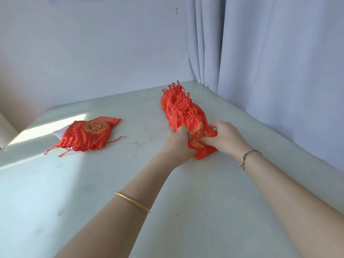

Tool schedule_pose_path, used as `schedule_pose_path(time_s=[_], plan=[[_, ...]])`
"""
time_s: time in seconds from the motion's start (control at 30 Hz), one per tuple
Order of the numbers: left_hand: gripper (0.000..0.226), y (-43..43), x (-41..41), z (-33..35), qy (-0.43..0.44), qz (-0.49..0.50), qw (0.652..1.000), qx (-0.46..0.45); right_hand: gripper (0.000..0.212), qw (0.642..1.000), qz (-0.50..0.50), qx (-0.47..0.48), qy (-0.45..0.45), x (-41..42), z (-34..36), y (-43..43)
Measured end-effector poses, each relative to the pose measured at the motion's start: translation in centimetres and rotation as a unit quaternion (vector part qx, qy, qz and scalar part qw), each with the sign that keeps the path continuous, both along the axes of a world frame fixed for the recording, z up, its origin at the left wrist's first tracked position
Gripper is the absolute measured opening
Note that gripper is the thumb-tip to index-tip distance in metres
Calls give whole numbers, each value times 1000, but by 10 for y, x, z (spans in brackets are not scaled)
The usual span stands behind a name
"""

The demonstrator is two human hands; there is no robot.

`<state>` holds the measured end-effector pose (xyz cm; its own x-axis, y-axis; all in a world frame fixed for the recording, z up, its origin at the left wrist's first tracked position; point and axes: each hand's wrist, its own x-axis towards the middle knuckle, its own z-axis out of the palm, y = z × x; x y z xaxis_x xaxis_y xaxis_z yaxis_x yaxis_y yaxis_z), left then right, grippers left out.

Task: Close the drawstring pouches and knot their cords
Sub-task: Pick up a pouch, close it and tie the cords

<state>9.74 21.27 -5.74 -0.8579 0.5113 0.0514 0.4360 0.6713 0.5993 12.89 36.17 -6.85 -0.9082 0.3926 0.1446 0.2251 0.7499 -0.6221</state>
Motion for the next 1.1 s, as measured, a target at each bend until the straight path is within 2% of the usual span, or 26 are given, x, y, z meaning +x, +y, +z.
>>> schedule_pose_path(time_s=[0.3,0.47,0.77,0.9,1.03,1.1], plan=[[41,8,-33,4,36,24,999,-7,54,992,-99,56,53,-23,-2,-23],[37,-3,-33,9,-3,11,998,58,54,990,-109,64,55,-14,1,-23],[33,-15,-19,12,-26,20,998,59,50,991,-110,45,54,6,10,-27],[23,-26,-18,15,-18,59,993,96,44,983,-123,58,123,12,17,-41],[22,-64,-28,17,12,136,983,123,35,974,-33,71,211,0,28,-85],[25,-89,-36,15,30,177,977,114,32,973,34,58,219,-11,32,-113]])
